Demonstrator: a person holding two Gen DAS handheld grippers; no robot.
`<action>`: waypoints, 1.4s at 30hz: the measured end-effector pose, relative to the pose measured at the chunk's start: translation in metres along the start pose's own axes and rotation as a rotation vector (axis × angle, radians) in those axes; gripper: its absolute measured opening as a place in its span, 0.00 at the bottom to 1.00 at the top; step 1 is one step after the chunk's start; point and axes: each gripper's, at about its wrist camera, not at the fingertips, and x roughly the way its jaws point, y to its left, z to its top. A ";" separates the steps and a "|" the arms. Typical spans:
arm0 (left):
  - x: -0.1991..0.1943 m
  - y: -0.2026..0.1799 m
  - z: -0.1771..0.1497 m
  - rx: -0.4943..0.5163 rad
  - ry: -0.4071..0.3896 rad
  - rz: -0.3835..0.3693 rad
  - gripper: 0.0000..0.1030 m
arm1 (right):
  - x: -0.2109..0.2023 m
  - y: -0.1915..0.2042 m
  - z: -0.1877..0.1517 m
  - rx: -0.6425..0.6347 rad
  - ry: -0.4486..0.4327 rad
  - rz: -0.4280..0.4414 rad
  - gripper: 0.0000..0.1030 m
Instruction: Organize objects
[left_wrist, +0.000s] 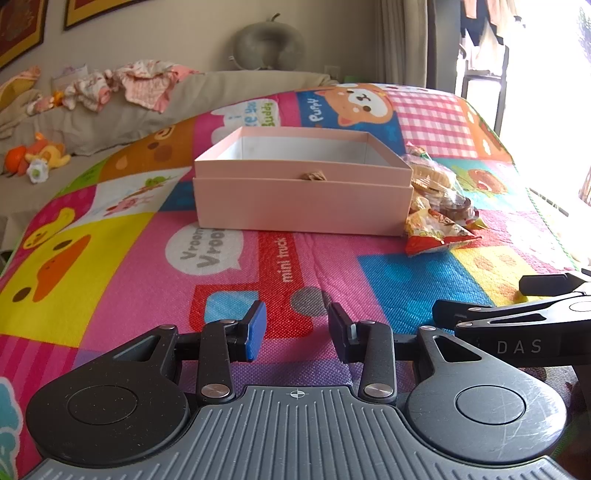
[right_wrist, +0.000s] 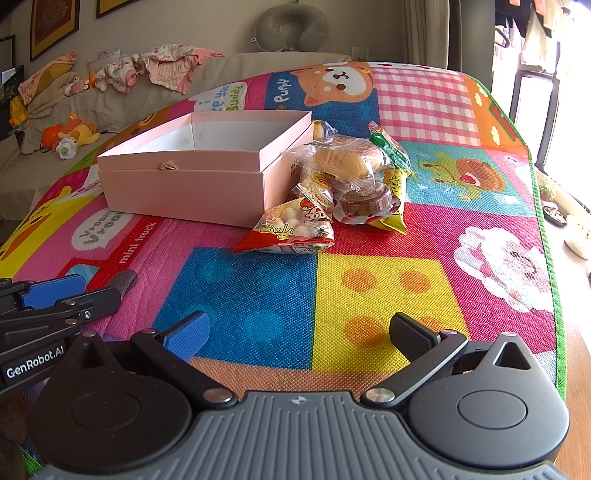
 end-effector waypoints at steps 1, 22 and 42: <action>0.000 0.001 0.000 -0.001 0.000 0.000 0.40 | 0.000 0.000 0.000 -0.001 0.000 0.000 1.00; 0.000 0.000 0.000 0.001 0.000 0.002 0.40 | 0.000 0.000 0.006 -0.001 0.055 0.011 1.00; 0.000 0.000 0.000 0.007 0.001 0.006 0.40 | 0.002 -0.001 0.011 -0.036 0.087 0.036 1.00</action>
